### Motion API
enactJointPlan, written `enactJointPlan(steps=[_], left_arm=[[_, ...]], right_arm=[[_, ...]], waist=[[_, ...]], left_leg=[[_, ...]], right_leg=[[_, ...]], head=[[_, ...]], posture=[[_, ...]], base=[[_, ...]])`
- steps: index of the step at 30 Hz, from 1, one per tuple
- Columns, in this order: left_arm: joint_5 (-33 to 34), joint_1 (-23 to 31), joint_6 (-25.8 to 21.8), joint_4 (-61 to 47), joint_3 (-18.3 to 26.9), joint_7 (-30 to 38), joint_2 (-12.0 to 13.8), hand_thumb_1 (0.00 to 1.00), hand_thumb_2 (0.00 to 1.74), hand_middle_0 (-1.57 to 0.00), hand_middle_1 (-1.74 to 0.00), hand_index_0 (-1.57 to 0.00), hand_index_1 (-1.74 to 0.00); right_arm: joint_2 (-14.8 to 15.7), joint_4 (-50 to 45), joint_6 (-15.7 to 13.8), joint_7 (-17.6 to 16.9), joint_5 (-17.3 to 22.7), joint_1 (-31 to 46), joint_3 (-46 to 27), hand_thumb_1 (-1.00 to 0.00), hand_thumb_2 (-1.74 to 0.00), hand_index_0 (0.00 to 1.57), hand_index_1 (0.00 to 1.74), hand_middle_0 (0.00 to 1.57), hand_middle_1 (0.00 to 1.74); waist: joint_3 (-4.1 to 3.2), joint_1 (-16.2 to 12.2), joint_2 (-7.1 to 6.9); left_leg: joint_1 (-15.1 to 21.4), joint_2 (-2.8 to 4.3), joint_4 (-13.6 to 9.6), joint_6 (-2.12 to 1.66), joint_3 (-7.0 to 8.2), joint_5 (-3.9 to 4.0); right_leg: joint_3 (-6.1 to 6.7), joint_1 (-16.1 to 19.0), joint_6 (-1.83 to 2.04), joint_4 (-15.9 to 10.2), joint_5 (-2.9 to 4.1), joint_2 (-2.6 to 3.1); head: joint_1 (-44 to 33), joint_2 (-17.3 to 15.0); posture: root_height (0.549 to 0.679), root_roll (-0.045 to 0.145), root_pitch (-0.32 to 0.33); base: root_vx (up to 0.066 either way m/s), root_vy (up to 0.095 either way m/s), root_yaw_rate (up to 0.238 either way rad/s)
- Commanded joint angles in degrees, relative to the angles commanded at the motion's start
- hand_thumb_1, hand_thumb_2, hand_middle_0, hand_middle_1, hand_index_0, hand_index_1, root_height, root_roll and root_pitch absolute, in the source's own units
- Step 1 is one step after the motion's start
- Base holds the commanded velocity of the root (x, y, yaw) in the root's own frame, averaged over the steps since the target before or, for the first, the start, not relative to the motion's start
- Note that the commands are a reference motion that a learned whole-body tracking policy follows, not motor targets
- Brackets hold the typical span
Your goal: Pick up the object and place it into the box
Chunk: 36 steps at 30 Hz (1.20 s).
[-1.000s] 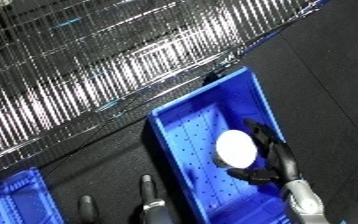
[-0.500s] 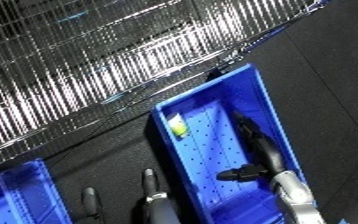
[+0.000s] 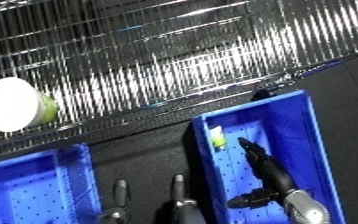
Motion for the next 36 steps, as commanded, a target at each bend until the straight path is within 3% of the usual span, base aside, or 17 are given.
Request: enactJointPlan(steps=[6,15,19,23,29,33,34,35,36], left_arm=[[1.1,-0.7,-0.5,0.1,-1.1,-0.1,0.1,0.00,0.00,0.00,0.00,0.00,0.00],[0.9,-0.7,-1.8,-0.2,-1.7,0.2,-0.5,0.00,0.00,0.00,0.00,0.00,0.00],[0.9,-0.8,-2.7,-1.1,-1.4,0.7,-0.1,0.00,0.00,0.00,0.00,0.00,0.00],[1.5,-0.5,-5.9,-4.6,-0.9,0.3,0.9,0.00,0.00,0.00,0.00,0.00,0.00],[0.3,0.6,-13.1,-20.0,-3.2,0.3,5.0,0.00,0.00,0.00,0.00,0.00,0.00],[-1.4,0.9,-16.2,-31.9,-3.9,1.1,10.1,0.00,0.00,0.00,0.00,0.00,0.00],[-1.4,0.9,-16.2,-31.9,-3.9,1.1,10.1,0.00,0.00,0.00,0.00,0.00,0.00],[-2.2,1.7,-16.6,-39.0,-3.4,1.4,13.0,0.00,0.00,0.00,0.00,0.00,0.00],[-2.5,2.4,-16.5,-42.6,-2.8,1.7,14.2,0.00,0.00,0.00,0.00,0.00,0.00]], right_arm=[[2.1,2.6,1.4,-2.9,0.9,1.0,0.3,0.00,0.00,0.00,0.00,0.00,0.00],[3.8,8.3,-0.4,-3.0,0.5,2.4,1.1,0.00,0.00,0.00,0.00,0.00,0.00],[4.5,9.5,-1.0,-3.1,1.2,2.4,1.6,0.00,0.00,0.00,0.00,0.00,0.00],[5.2,9.7,-1.1,-3.4,2.4,2.8,2.0,0.00,0.00,0.00,0.00,0.00,0.00],[4.3,9.8,-2.8,-3.1,4.0,4.5,1.6,0.00,0.00,0.00,0.00,0.00,0.00],[2.9,10.8,-3.1,-1.4,7.7,4.9,0.7,0.00,0.00,0.00,0.00,0.00,0.00],[2.9,10.8,-3.1,-1.4,7.7,4.9,0.7,0.00,0.00,0.00,0.00,0.00,0.00],[2.3,10.6,-2.7,-0.4,9.6,5.4,0.0,0.00,0.00,0.00,0.00,0.00,0.00],[2.0,10.3,-2.6,-0.1,10.1,5.7,-0.3,0.00,0.00,0.00,0.00,0.00,0.00]], waist=[[-0.22,1.3,0.06],[0.16,3.1,0.07],[0.37,3.8,-0.15],[0.84,4.7,-0.57],[2.12,6.4,-0.40],[2.60,7.6,-0.29],[2.60,7.6,-0.29],[2.73,8.1,-0.22],[2.78,8.3,-0.16]], left_leg=[[-0.7,-0.44,0.5,0.11,-0.74,0.18],[-1.3,-1.09,2.8,0.66,-1.69,-0.80],[-1.7,-1.15,3.5,0.81,-1.99,-1.05],[-1.8,-1.06,3.1,0.73,-2.44,-0.77],[-1.6,-0.98,1.3,0.71,-3.33,0.02],[-2.1,-1.27,1.2,0.68,-3.72,-0.10],[-2.1,-1.27,1.2,0.68,-3.72,-0.10],[-2.4,-1.51,1.3,0.63,-3.93,-0.25],[-2.4,-1.64,1.3,0.58,-4.04,-0.28]], right_leg=[[-0.96,0.0,0.52,-0.3,0.61,-0.66],[-1.89,0.2,0.91,0.2,0.88,-1.41],[-2.30,0.1,1.04,0.7,0.82,-1.63],[-2.88,0.1,1.12,0.9,0.78,-1.89],[-3.91,0.4,1.35,1.1,0.81,-2.53],[-4.69,0.2,1.48,0.6,1.27,-3.06],[-4.69,0.2,1.48,0.6,1.27,-3.06],[-5.07,0.3,1.47,0.4,1.46,-3.25],[-5.26,0.4,1.46,0.3,1.54,-3.35]], head=[[-5.5,1.2],[-14.3,3.0],[-16.4,2.3],[-16.7,0.2],[-14.1,-0.4],[-10.1,-0.6],[-10.1,-0.6],[-7.9,-0.9],[-6.9,-1.0]], posture=[[0.650,0.057,0.023],[0.648,0.052,0.009],[0.648,0.048,0.007],[0.647,0.045,0.007],[0.647,0.041,0.006],[0.648,0.041,0.013],[0.648,0.041,0.013],[0.649,0.042,0.016],[0.649,0.042,0.016]], base=[[0.016,-0.015,0.283],[0.025,0.015,0.112],[0.010,-0.004,0.062],[-0.009,-0.016,0.049],[-0.025,-0.005,0.069],[-0.036,-0.023,0.142],[-0.031,-0.028,0.144],[-0.012,-0.022,0.160],[-0.007,-0.019,0.163]])
